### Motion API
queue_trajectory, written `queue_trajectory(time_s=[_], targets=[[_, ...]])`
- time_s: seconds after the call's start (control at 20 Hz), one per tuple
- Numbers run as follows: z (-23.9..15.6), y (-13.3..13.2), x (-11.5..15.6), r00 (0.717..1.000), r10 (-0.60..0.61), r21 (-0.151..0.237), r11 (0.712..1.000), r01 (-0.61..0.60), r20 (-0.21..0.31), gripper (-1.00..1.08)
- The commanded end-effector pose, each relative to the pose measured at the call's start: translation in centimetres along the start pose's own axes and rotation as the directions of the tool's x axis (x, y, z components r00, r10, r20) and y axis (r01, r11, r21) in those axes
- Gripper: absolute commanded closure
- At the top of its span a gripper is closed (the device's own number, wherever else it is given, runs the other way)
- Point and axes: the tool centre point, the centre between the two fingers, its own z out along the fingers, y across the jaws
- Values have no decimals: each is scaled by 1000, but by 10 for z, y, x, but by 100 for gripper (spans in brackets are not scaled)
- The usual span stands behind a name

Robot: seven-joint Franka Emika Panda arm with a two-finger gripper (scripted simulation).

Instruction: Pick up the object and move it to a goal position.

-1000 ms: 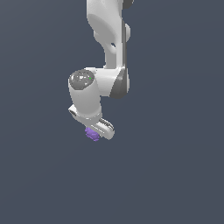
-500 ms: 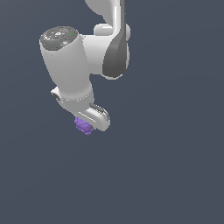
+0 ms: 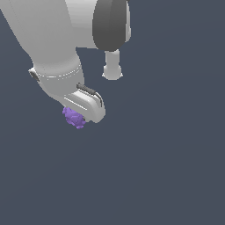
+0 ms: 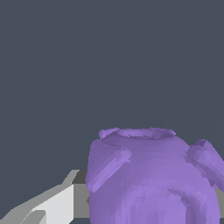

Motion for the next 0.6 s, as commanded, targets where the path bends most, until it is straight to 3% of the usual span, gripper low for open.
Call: queue_trajectory(time_s=[0.0,0.55], targets=[[-12,0,4,1000,0,-1,1000,0,1,108],[-35,-1,11,1000,0,0,1000,0,1,108]])
